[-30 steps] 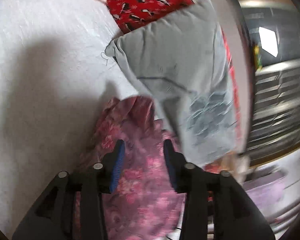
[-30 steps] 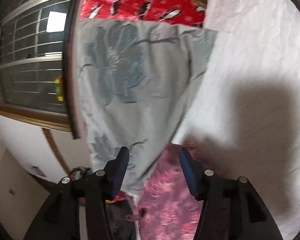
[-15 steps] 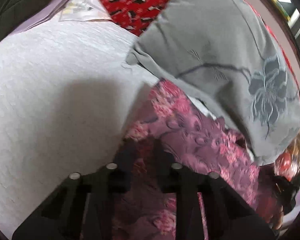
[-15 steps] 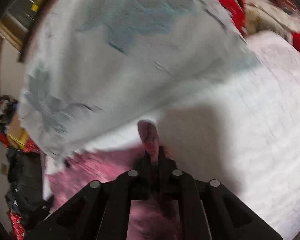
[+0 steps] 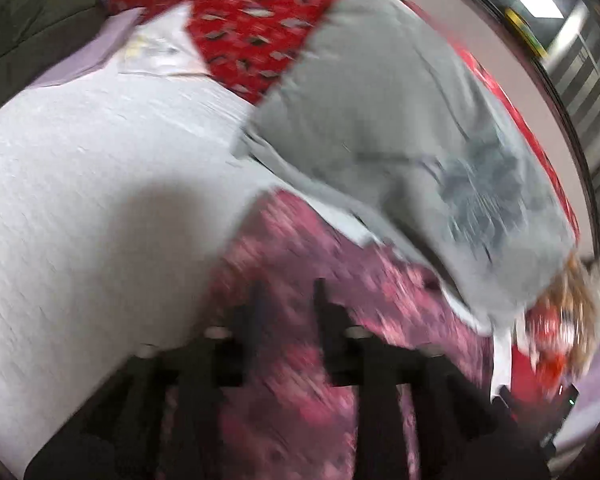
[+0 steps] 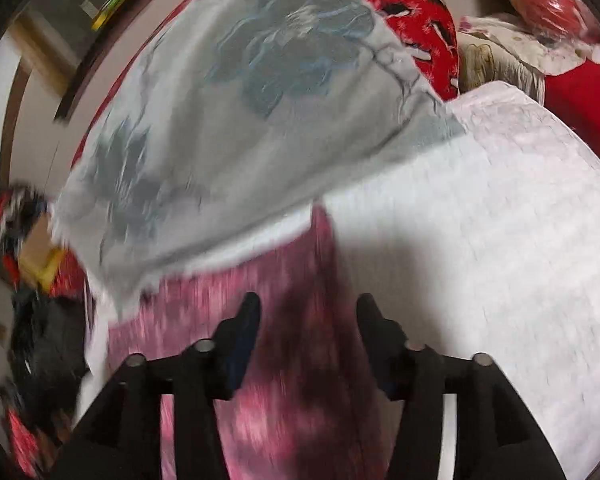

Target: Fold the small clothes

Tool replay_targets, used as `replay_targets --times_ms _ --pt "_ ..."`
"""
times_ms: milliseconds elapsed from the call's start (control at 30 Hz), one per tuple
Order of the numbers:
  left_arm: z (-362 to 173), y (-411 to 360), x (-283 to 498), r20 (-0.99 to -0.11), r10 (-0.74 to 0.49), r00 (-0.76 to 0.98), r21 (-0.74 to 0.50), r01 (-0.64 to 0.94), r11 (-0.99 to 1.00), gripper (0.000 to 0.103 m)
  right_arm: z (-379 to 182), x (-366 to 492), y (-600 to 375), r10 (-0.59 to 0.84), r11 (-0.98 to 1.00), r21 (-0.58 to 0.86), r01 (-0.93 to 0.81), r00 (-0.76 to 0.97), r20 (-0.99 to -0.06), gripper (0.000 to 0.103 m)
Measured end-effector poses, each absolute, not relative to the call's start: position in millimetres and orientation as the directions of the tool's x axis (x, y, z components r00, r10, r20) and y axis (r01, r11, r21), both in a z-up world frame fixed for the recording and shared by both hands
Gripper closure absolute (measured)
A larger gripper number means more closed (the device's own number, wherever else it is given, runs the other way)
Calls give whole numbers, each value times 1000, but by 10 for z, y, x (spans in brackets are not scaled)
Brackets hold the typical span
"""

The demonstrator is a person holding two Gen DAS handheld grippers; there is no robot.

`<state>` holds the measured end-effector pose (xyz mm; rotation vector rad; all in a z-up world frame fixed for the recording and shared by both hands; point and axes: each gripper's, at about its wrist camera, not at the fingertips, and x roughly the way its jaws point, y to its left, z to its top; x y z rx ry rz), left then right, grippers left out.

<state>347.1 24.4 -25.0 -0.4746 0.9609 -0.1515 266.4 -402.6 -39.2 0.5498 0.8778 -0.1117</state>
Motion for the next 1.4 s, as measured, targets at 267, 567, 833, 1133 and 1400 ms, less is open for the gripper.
replay_targets --times_ms 267,567,833,1133,1400 --pt "-655 93 3453 -816 -302 494 -367 -38 929 68 -359 2331 -3939 123 861 421 285 687 -716 95" --pt "-366 258 3307 -777 -345 526 -412 -11 911 65 -126 2208 -3780 78 873 381 303 686 -723 81" --pt "-584 8 3288 -844 -226 487 -247 22 969 51 -511 2065 -3712 10 891 279 358 598 -802 62" --pt "-600 28 3287 -847 -229 479 -257 8 966 49 -49 2097 -3410 -100 940 162 300 698 -709 44" --pt "-610 -7 3323 -852 -209 480 -237 1 972 42 -496 2244 -3084 -152 977 -18 213 630 -762 37"
